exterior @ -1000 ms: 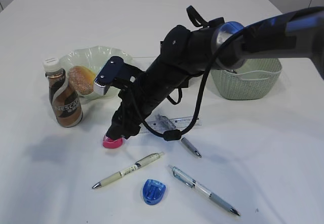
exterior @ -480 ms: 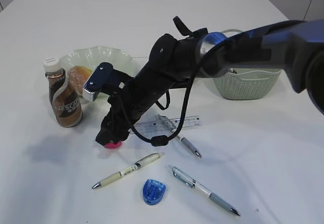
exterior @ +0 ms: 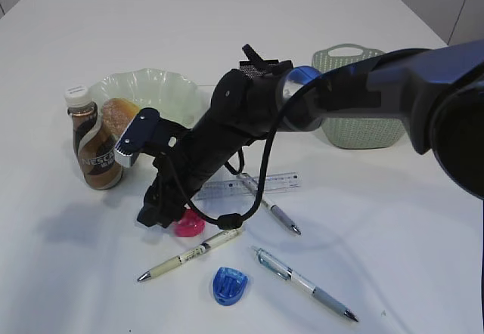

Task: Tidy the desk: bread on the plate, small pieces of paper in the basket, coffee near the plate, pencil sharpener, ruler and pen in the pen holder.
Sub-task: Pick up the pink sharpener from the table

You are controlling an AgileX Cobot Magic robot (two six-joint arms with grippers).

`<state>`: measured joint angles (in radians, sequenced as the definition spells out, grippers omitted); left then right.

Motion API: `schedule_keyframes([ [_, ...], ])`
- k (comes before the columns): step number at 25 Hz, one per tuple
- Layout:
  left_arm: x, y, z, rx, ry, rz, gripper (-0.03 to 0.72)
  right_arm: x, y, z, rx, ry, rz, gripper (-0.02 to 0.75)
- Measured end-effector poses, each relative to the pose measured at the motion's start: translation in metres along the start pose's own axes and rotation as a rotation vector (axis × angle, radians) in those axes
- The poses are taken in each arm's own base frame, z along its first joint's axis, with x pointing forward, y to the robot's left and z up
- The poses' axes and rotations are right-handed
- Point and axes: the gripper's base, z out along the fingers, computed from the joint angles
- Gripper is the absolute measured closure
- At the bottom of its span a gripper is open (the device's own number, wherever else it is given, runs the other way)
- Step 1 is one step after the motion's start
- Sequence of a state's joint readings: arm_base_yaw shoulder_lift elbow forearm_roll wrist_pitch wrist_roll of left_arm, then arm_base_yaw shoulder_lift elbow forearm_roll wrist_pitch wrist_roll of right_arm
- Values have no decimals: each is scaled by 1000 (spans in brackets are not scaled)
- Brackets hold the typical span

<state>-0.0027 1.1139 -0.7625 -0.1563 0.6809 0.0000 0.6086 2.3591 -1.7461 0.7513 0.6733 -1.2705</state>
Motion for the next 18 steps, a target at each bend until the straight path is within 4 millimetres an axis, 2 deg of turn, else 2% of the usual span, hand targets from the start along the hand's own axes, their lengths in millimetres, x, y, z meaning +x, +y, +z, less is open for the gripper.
schedule_keyframes([
  [5,0,0,0,0,0,0,214,-1,-1,-1,1,-1,-5,228],
  [9,0,0,0,0,0,0,214,12,4,-2,-52,146,17,227],
  [13,0,0,0,0,0,0,214,12,5,-12,-51,209,5,227],
  [16,0,0,0,0,1,0,214,2,5,-28,-27,216,-21,227],
  [18,0,0,0,0,2,0,214,0,5,-32,-23,216,-29,227],
])
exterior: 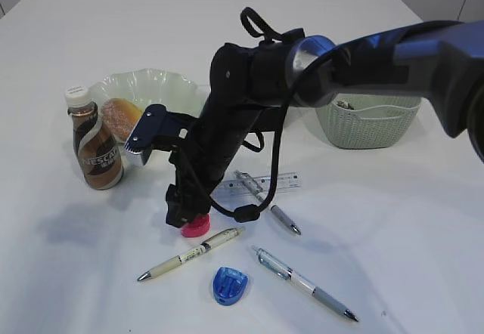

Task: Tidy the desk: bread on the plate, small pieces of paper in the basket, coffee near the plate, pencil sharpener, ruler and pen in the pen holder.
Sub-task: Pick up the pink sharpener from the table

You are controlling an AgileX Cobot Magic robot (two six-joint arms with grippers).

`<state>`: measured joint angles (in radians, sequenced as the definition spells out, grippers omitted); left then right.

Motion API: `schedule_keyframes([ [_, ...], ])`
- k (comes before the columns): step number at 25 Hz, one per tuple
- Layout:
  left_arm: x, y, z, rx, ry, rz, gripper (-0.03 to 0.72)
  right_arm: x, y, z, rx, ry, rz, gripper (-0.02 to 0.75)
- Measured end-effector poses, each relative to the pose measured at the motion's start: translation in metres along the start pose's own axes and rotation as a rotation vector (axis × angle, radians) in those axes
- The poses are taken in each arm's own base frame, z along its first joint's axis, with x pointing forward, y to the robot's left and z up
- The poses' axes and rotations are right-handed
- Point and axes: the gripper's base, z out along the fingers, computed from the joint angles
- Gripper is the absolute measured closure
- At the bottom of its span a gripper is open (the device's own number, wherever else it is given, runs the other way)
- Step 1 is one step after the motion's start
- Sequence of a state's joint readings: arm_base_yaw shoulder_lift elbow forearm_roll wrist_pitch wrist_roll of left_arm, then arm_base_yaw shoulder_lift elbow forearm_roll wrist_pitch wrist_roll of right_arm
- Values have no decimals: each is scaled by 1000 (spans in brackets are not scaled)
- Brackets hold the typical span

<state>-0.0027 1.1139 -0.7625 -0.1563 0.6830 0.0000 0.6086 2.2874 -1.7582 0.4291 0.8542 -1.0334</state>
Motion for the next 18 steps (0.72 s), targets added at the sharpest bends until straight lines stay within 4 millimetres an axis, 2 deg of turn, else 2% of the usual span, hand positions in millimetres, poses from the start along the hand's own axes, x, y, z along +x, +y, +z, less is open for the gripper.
schedule_keyframes([
  [18,1,0,0,0,6,0,214,8,3,-1,-36,90,-40,227],
])
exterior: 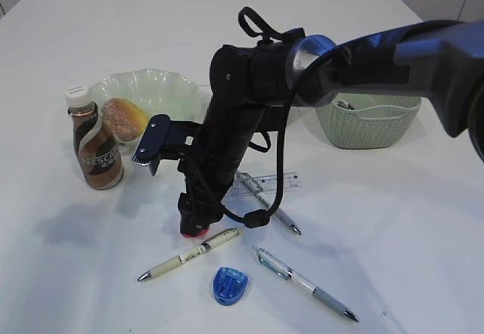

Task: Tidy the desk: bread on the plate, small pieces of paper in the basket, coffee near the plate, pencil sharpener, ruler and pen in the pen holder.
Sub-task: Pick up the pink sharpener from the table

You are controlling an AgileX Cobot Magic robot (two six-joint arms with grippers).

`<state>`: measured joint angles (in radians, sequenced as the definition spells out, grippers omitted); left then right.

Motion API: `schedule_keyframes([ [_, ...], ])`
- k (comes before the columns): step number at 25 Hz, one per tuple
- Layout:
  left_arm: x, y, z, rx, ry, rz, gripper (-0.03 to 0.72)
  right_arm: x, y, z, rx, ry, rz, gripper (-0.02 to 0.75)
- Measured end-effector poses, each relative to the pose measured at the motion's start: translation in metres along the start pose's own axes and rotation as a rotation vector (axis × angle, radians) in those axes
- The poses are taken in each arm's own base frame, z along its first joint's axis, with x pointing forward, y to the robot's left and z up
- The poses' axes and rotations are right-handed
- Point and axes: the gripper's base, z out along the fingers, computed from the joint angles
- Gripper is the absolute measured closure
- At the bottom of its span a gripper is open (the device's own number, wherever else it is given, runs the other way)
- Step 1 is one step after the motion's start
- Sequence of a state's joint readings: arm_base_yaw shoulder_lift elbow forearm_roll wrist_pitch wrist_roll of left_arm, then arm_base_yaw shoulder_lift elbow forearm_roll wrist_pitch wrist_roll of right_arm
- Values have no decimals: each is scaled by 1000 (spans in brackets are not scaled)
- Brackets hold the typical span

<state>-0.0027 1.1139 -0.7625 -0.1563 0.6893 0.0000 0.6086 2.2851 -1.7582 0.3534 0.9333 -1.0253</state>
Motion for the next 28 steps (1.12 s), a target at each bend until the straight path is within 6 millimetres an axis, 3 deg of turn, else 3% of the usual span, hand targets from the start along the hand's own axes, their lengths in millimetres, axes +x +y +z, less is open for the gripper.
schedule_keyframes([
  [28,0,0,0,0,1,0,214,-10,10,3,-24,-21,-5,227],
])
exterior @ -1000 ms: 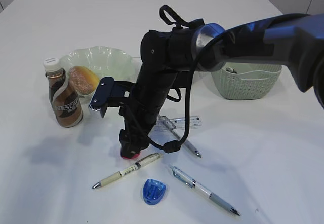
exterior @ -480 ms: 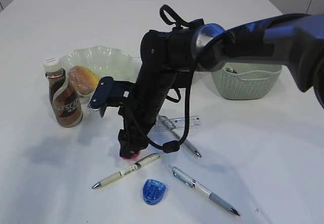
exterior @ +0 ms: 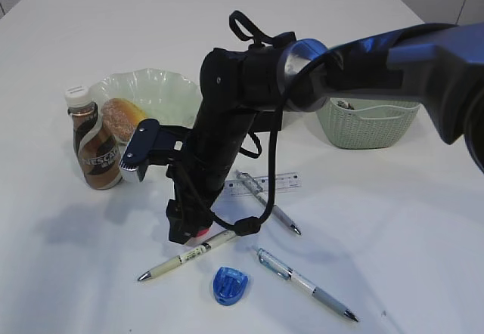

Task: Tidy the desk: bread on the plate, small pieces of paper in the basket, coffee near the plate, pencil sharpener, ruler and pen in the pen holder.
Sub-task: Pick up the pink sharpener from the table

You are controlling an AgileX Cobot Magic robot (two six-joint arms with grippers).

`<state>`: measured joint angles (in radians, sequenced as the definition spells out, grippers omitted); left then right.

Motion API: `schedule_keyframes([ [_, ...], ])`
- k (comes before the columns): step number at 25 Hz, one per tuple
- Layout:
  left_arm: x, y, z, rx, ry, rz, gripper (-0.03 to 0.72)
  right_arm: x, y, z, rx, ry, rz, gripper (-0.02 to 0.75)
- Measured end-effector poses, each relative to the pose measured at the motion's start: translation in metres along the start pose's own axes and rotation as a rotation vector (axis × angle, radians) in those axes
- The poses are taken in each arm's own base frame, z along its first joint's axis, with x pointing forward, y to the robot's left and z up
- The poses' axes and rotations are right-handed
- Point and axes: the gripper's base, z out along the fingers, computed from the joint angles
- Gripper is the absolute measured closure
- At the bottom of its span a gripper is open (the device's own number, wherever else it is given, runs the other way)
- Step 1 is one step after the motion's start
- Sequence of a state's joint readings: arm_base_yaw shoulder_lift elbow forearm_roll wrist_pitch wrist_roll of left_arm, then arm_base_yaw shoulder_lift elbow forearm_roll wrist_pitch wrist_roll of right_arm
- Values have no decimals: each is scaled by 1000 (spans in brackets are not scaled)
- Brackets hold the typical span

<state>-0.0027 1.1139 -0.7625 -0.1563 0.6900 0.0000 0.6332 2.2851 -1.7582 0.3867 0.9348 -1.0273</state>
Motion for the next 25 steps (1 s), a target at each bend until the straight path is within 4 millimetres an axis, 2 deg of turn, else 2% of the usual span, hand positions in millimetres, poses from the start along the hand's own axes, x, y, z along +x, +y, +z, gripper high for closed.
schedule_keyframes([
  [19,0,0,0,0,2,0,214,2,-4,0,51,35,-45,227],
  [25,0,0,0,0,4,0,214,5,-5,7,40,45,-40,227],
])
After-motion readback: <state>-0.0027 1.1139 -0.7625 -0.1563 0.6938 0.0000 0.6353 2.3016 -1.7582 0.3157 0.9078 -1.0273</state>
